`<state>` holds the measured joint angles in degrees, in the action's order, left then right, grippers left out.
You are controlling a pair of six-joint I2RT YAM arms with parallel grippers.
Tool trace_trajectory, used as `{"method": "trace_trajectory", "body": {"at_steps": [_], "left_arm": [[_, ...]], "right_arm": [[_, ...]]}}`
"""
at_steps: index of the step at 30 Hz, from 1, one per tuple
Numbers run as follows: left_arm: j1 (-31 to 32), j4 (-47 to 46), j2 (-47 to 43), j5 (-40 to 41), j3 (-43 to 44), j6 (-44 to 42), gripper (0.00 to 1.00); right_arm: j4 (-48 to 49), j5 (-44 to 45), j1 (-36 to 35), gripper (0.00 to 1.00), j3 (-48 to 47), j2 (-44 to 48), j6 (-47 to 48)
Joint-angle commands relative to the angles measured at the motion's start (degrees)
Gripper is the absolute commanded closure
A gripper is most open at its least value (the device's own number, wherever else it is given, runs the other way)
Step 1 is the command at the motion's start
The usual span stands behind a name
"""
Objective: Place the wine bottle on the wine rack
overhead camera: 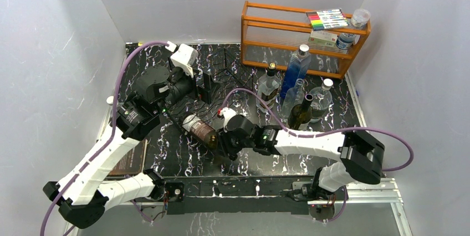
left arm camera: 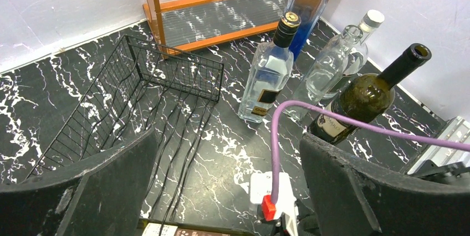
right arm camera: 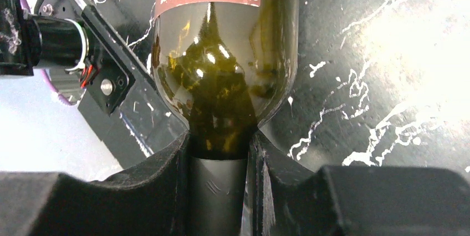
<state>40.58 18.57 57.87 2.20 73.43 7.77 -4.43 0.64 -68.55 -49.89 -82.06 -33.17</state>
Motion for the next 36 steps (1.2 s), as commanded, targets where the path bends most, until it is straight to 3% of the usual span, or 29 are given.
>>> {"method": "trace_trajectory", "body": {"at_steps": [1,14,31,36], "left_arm": [[-0.24,1.09,-1.68,0.12,1.74,0.63,0.02],[-0.24,1.94,-0.70,0.00,3.16,0.07,0.02],[-0.24,2.58,-0.09,0.51,4.40,-0.95,0.02],[-0.24,2.56,-1.87,7.88,4.79,-0.99,0.02]], "right_arm": [[18.92,6.03,-2.01,1.00,-1.36,-1.07,-0.63],[35.68,18.81,-3.32,1.00,-4.00,-14.56,-1.40],[37.62,20.80,-3.34,1.00,-12.72,-25.91,-0.21],[37.03,20.60,-3.34,1.00,-14.81,-27.79,-0.08]]}}
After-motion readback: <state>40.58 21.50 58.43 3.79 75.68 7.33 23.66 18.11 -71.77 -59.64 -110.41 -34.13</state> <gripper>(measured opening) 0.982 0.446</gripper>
